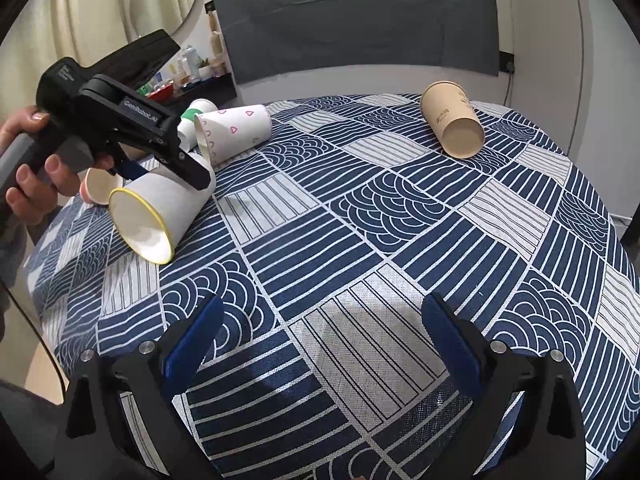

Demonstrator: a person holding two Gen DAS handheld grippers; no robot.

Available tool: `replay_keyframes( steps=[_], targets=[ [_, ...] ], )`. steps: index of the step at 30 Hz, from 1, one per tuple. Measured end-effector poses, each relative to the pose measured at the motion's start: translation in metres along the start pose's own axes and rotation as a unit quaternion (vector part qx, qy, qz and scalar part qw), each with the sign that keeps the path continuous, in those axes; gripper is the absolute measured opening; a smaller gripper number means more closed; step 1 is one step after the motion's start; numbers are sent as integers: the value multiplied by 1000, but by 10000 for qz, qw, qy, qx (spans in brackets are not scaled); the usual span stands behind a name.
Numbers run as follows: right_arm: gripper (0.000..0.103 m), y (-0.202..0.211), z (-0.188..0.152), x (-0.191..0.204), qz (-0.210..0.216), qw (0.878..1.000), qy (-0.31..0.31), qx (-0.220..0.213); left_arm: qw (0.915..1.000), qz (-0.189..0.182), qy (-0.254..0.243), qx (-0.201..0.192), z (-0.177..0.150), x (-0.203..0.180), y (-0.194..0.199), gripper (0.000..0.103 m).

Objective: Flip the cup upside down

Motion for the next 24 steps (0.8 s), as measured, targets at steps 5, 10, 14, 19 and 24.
replay_keyframes(
  steps=[5, 10, 14, 19, 24],
  targets=[
    [95, -1, 0, -1, 61, 10000, -48, 19, 9999, -118, 39, 38, 1, 0, -2, 66],
    [95, -1, 0, -1, 88, 9999, -57, 23, 9998, 10, -39, -206, 1, 5, 7, 65],
    [95, -2, 0, 0, 69, 9999, -63, 40, 9993, 114, -86, -353, 1, 10, 14, 65],
    [95, -4, 0, 2, -26, 10000, 2, 48, 9963, 434, -171, -725, -3, 19, 32, 65],
    [95, -6, -1, 5, -133, 9998, 95, 77, 9903, 704, -261, -1166, -12, 27, 49, 64]
  ],
)
Point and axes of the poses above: each gripper's, at about its wrist camera, not at the fingertips, and y roughly against the way its jaws point, x to its left, z to its top, the point moved 4 cm from there along -y, roughly the way its jaws point, and after that the axes turned 9 degrees about -y, right-handed, at the moved point
